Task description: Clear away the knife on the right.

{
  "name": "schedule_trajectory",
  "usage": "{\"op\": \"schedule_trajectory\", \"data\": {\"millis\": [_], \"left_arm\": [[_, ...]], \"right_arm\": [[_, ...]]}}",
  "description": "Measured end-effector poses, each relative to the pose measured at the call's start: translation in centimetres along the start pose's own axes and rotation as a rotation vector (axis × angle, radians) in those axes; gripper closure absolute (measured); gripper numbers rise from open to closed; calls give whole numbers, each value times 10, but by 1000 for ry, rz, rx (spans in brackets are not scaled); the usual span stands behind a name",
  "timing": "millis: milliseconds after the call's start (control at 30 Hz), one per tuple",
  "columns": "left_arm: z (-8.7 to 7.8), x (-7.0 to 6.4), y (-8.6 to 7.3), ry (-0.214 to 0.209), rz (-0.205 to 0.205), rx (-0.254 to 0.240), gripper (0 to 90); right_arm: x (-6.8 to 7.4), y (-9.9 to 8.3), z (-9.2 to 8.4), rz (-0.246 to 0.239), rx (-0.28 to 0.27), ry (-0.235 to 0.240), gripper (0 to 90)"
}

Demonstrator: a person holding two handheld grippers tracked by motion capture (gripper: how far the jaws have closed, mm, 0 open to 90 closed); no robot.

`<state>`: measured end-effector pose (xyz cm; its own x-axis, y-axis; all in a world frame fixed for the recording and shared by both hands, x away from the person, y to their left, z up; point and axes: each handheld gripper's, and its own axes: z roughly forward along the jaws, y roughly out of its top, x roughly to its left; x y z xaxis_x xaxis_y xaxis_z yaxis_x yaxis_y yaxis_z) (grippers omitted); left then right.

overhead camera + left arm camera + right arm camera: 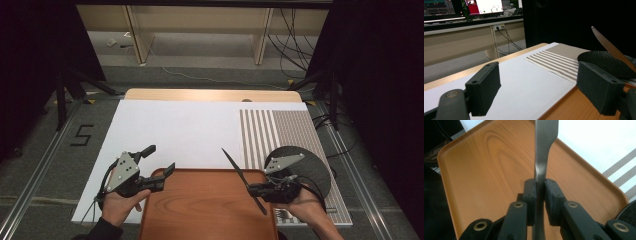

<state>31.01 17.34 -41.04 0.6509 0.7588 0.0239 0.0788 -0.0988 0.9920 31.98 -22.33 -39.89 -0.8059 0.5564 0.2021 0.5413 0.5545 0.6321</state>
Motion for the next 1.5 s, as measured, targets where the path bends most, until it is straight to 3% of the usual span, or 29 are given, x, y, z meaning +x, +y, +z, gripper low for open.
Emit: {"op": "schedule_trajectory", "data": {"millis": [933,1233,1500], "left_arm": [[-1,1,1,1,-2,-7,189],[-2,0,1,1,-1,-8,189],[-1,0,0,1,-2,-7,188]], "right_arm": [[20,-6,20,28,105,15,805],[25,-8,21,23,129,12,805],[31,-11,27,7,188,16,805]]}}
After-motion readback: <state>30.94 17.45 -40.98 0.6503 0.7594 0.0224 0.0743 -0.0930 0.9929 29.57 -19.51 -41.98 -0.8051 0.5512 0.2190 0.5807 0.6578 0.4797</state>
